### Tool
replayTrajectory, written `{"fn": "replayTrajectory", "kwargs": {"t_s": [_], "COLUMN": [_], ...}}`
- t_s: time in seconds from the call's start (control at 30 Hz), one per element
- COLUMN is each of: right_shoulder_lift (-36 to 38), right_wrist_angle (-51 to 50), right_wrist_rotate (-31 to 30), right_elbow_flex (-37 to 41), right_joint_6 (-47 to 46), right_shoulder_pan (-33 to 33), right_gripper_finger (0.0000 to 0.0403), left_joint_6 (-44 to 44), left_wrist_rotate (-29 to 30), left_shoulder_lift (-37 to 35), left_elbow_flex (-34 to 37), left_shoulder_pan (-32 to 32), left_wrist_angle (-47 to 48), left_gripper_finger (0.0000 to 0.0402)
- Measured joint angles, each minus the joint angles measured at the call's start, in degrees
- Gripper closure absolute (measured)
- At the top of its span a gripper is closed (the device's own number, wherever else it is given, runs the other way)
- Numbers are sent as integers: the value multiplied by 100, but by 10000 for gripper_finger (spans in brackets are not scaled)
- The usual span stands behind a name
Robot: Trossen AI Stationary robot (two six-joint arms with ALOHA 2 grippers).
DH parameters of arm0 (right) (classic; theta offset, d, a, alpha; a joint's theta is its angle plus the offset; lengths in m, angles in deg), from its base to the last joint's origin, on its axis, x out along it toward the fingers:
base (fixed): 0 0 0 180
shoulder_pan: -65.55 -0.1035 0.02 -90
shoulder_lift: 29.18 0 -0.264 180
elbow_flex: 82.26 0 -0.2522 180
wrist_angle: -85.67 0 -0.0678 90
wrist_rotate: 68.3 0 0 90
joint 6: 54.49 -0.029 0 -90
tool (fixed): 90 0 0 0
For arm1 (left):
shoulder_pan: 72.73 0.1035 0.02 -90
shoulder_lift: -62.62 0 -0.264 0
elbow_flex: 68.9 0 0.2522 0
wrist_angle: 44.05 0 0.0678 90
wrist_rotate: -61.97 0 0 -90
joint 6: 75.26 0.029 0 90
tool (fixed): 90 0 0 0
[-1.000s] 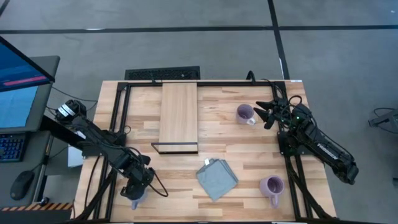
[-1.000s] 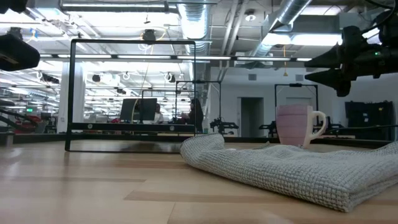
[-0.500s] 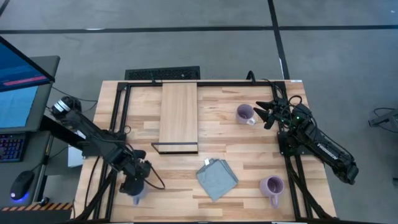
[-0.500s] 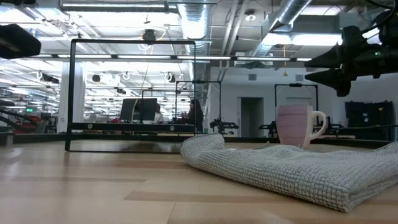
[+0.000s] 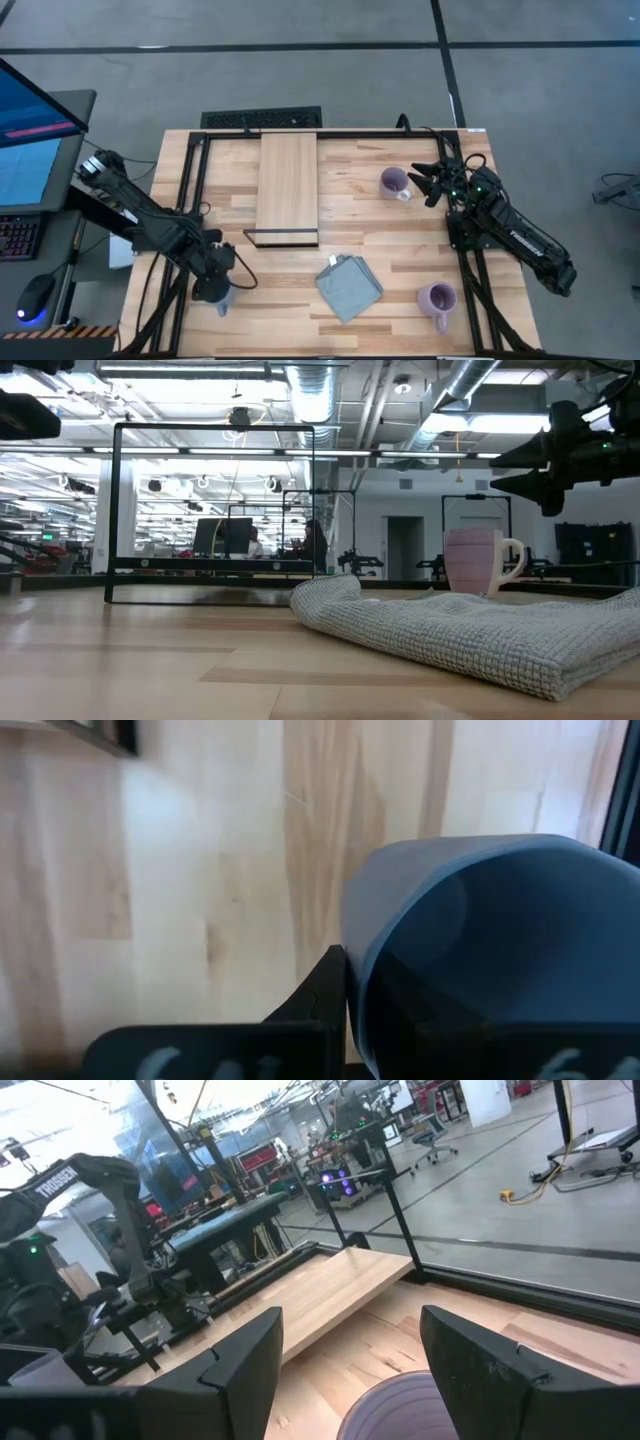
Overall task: Stack small to large cups/mugs on shelf
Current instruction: Put the blue cup on the shelf
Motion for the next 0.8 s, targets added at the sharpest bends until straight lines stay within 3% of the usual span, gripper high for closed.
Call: {"fn": "replayTrajectory", "kwargs": {"t_s": [0.37, 0.8], "right_shoulder_lift": [-1, -1], "right_wrist_angle": [-1, -2], "right_wrist_rotate": [-2, -2], "right_elbow_flex": [0, 0], "right_joint_6": [1, 2], "right_shoulder_pan": [0, 0], "right_gripper_finger": [143, 143], "left_joint_6": [-1181, -1185], "left_wrist_rotate": [843, 1372], "left_shoulder_lift": [-814, -1735], "left_elbow_flex": [-5, -7], "left_shoulder_pan": [65, 649], "left_wrist_angle": [828, 1547], "left_gripper_finger": [397, 397]}}
